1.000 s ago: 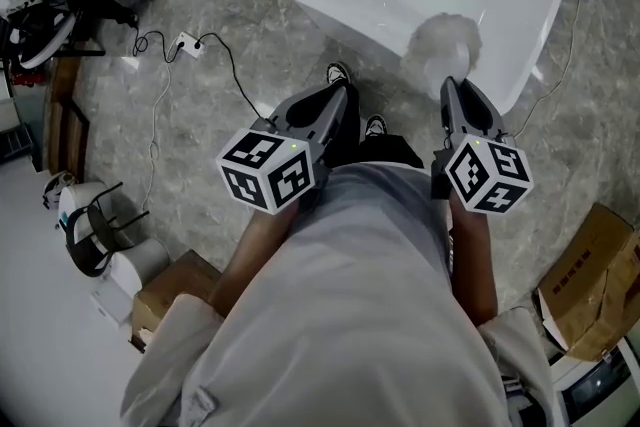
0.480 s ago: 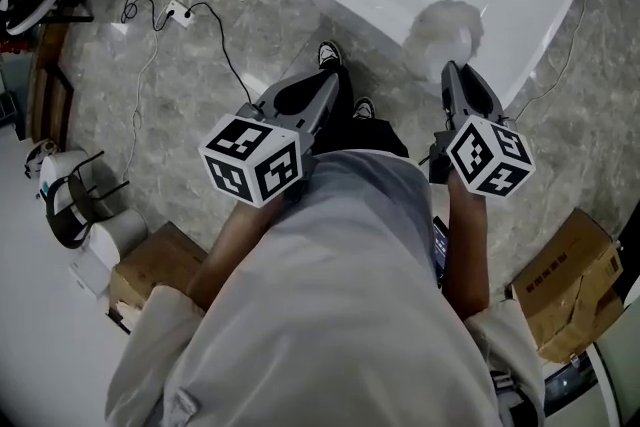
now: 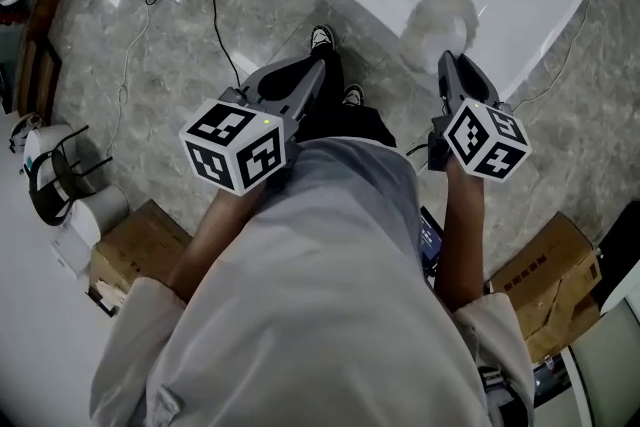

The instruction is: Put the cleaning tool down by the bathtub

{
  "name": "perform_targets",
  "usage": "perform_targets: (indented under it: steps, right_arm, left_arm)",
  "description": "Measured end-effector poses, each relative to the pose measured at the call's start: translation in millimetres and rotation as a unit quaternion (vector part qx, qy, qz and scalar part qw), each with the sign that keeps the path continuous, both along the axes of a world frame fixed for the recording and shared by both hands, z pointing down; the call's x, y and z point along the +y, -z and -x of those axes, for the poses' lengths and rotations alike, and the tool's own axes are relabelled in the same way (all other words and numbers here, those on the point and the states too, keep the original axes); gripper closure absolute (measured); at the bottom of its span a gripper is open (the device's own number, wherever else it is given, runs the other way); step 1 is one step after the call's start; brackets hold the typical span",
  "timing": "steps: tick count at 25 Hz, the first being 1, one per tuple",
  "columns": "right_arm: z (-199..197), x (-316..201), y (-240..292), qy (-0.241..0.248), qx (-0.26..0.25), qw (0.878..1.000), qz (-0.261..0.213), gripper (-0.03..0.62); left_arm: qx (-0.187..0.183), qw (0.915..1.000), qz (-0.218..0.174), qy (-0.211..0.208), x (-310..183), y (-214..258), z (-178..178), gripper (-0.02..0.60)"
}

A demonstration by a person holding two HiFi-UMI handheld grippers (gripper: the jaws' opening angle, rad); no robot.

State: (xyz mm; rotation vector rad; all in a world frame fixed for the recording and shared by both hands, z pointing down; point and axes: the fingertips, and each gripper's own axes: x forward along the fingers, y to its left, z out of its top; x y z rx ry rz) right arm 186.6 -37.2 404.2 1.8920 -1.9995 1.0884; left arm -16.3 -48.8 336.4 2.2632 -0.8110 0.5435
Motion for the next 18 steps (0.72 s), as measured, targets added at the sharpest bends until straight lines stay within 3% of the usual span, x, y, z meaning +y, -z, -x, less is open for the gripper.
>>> perform_targets:
  steps: [18]
  right_arm:
    - [10.6,-6.6,-43.7,0.070,0.026,0.996,0.053,0.525]
  left_arm:
    - [0.002,0.9998,0.013,0.013,-7.6,-4.9,11.1,0.572]
